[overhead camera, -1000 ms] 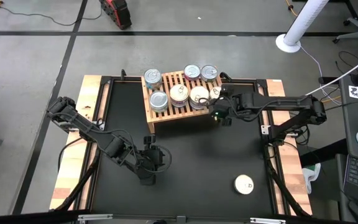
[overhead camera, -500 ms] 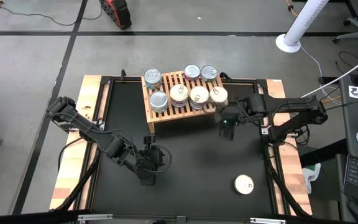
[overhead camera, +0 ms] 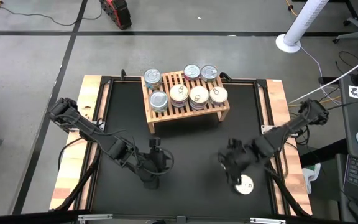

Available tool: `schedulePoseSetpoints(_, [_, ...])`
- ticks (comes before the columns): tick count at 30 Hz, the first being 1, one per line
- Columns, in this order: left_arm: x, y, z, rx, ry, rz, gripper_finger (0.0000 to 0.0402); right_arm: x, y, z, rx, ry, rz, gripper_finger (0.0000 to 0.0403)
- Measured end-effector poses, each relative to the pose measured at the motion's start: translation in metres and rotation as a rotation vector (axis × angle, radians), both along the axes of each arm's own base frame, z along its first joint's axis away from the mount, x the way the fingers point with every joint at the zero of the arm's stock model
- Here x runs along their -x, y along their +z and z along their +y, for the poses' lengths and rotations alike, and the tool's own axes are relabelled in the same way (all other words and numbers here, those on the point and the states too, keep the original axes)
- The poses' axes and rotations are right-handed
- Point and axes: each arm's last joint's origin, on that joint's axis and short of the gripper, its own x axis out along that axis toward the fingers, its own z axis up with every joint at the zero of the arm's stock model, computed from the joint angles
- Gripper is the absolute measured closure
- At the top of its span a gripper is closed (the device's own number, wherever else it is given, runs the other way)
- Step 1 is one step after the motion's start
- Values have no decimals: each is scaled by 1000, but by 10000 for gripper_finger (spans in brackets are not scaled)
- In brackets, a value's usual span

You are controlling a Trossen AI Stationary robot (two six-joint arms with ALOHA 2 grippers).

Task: Stack canned seafood by type on shelf
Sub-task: Put the blue tuna can on the shelf

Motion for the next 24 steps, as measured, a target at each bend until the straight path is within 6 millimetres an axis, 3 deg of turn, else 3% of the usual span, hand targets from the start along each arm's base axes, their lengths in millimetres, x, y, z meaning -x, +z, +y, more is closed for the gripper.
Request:
schedulePoseSetpoints(5, [-13, -6, -8, -36, -71, -55, 246, 24, -25, 36, -66, -22, 10, 137])
schedulePoseSetpoints(12, [-24, -19, -15, -80, -112, -58, 246, 54, -51, 70, -68, -168, 72, 137])
schedulePoseSetpoints(24, [-30, -31, -18, -88, -116, -37, 247, 69, -98, 113, 3, -109, 168, 137])
